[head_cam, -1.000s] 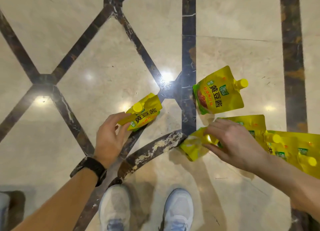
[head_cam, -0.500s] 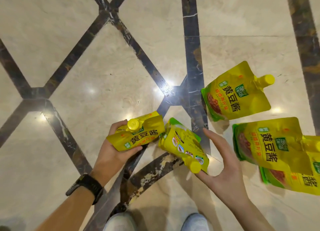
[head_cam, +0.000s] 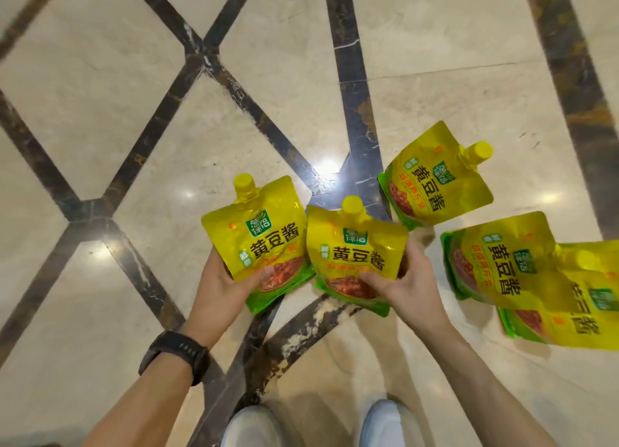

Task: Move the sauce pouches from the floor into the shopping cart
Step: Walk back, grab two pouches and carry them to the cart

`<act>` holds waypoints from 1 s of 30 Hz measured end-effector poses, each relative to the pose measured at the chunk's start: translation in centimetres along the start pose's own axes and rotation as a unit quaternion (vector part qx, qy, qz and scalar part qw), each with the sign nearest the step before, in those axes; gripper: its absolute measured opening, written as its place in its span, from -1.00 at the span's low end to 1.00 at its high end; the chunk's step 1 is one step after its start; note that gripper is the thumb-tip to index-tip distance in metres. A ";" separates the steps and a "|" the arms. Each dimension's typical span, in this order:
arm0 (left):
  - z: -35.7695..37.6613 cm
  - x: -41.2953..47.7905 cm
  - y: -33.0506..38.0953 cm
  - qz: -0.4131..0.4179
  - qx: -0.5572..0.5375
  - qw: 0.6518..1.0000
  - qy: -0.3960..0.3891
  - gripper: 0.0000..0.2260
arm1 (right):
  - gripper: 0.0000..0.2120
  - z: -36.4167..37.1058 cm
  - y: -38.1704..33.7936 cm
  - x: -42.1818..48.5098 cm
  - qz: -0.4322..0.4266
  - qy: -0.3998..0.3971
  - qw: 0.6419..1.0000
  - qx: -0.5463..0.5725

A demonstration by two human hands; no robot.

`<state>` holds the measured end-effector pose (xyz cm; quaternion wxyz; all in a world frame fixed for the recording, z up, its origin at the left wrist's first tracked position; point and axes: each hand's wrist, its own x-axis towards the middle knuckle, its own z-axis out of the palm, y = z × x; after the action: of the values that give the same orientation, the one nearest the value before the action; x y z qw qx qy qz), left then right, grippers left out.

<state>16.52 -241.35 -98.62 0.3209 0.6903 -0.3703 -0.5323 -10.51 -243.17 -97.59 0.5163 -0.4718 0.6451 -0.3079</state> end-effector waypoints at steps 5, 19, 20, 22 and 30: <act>-3.0 -7.5 7.6 -0.109 -0.068 0.989 -0.078 -0.24 | -0.44 -6.3 -6.9 -4.3 0.161 -0.112 0.975 0.100; -8.3 -32.9 36.5 -0.173 -0.125 0.962 -0.168 -0.23 | -0.04 -17.3 -33.2 -27.2 0.328 -0.129 0.891 0.287; -8.8 -34.7 38.3 -0.176 -0.122 0.963 -0.164 -0.17 | -0.05 -18.2 -35.3 -28.6 0.317 -0.131 0.892 0.294; -9.5 -38.2 42.2 -0.171 -0.122 0.963 -0.166 -0.08 | -0.08 -19.7 -39.7 -31.3 0.296 -0.133 0.898 0.296; -12.3 -46.1 51.5 -0.093 -0.116 0.972 -0.180 -0.09 | 0.08 -23.6 -51.6 -40.3 0.228 -0.054 0.929 0.288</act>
<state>12.38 -228.17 -29.80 0.2757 0.5726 -0.2923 -0.7146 -17.19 -226.81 -30.29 0.7203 -0.1593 0.5899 -0.3284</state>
